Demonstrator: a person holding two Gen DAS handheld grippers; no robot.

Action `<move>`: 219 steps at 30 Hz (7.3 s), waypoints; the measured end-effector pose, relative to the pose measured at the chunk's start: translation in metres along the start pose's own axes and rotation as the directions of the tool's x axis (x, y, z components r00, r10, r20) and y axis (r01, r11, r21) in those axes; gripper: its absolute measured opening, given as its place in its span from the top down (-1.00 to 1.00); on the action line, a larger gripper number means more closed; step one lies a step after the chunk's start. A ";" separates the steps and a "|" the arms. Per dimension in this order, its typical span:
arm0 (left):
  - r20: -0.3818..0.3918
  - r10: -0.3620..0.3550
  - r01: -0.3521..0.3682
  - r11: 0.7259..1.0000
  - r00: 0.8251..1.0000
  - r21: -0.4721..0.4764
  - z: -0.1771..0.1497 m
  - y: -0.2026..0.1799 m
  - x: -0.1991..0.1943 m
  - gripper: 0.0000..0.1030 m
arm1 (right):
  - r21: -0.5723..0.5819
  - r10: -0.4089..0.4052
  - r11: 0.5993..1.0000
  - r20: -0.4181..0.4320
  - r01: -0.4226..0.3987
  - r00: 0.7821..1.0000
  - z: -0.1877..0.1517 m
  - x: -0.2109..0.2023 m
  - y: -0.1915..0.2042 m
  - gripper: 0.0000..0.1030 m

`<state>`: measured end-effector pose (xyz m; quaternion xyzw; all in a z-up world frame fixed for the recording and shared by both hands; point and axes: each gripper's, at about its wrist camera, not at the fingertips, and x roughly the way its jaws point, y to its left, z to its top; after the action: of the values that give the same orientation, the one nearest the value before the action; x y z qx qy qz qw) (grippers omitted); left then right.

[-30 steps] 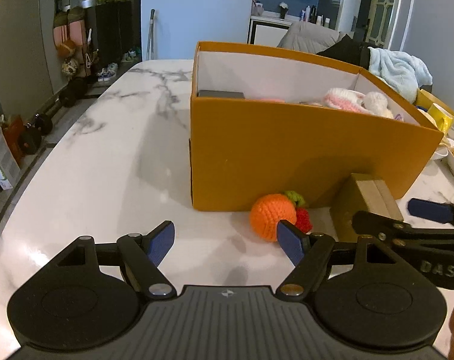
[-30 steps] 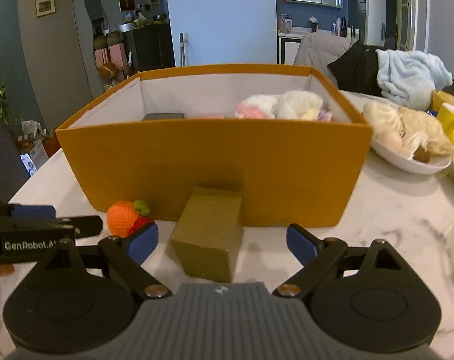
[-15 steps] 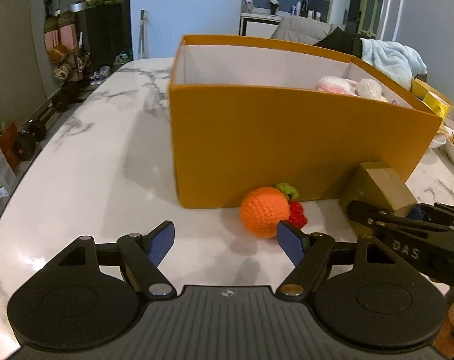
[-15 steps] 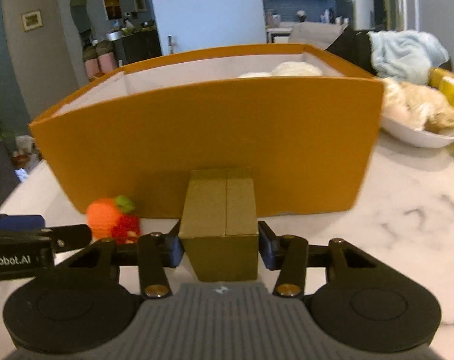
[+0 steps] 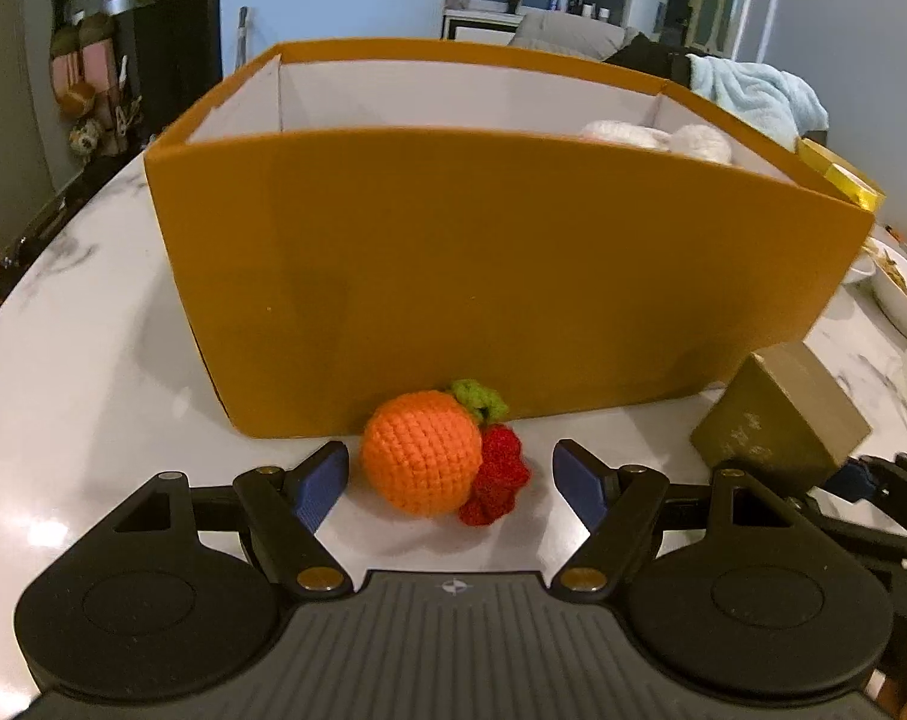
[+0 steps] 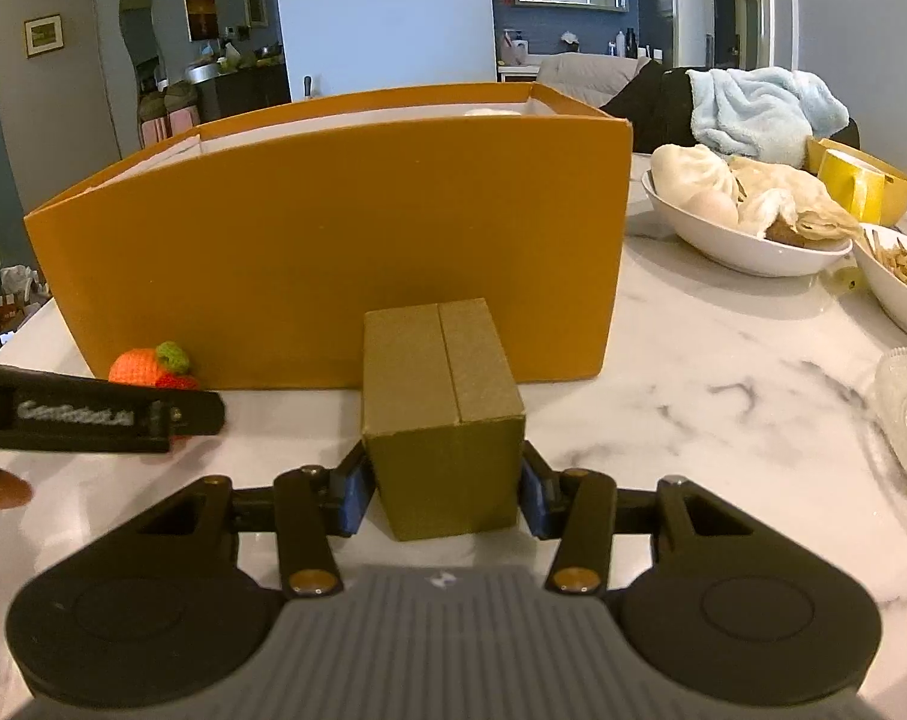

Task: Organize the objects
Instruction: 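Move the left tool to the orange crochet fruit while the right tool reaches the small brown box, then grasp the crochet fruit with the left tool while the right tool grasps the brown box, then lift the crochet fruit and brown box and carry both over the orange box, then lower and release the crochet fruit with the left tool while the right tool releases the brown box, then withdraw both tools from the orange box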

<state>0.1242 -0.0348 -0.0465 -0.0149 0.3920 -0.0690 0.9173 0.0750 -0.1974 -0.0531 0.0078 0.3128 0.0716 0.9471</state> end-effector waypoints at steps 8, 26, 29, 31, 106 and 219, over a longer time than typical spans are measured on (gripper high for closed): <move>0.056 0.044 -0.049 0.995 0.997 0.085 -0.010 -0.011 0.003 -0.87 | -0.029 -0.009 1.000 0.015 0.009 1.000 0.001 0.009 0.003 -0.42; 0.128 0.074 -0.080 0.996 0.989 0.042 -0.018 -0.008 0.001 -0.55 | -0.039 -0.015 0.999 -0.020 0.014 1.000 0.006 0.024 -0.001 -0.95; 0.142 0.035 -0.047 0.996 0.989 0.081 -0.020 -0.013 -0.001 -0.22 | -0.030 -0.012 0.999 -0.018 0.012 1.000 0.005 0.023 -0.001 -0.96; 0.142 0.028 -0.041 0.995 0.990 0.088 -0.021 -0.014 -0.001 -0.22 | -0.010 -0.009 1.000 -0.011 0.009 1.000 0.005 0.021 -0.003 -0.95; 0.193 0.098 -0.105 0.994 0.976 0.022 0.161 0.018 -0.015 -0.18 | -0.068 0.115 0.992 0.138 -0.106 0.984 0.187 0.000 0.026 0.07; 0.000 0.133 -0.132 0.988 0.991 -0.077 0.053 0.012 -0.078 -0.98 | -0.099 -0.089 0.991 -0.039 0.085 0.995 0.089 -0.034 0.025 -0.93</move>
<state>0.1109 -0.0138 0.0451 -0.0240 0.3923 0.0073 0.9195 0.0980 -0.1750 0.0403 -0.0534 0.3296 0.0453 0.9415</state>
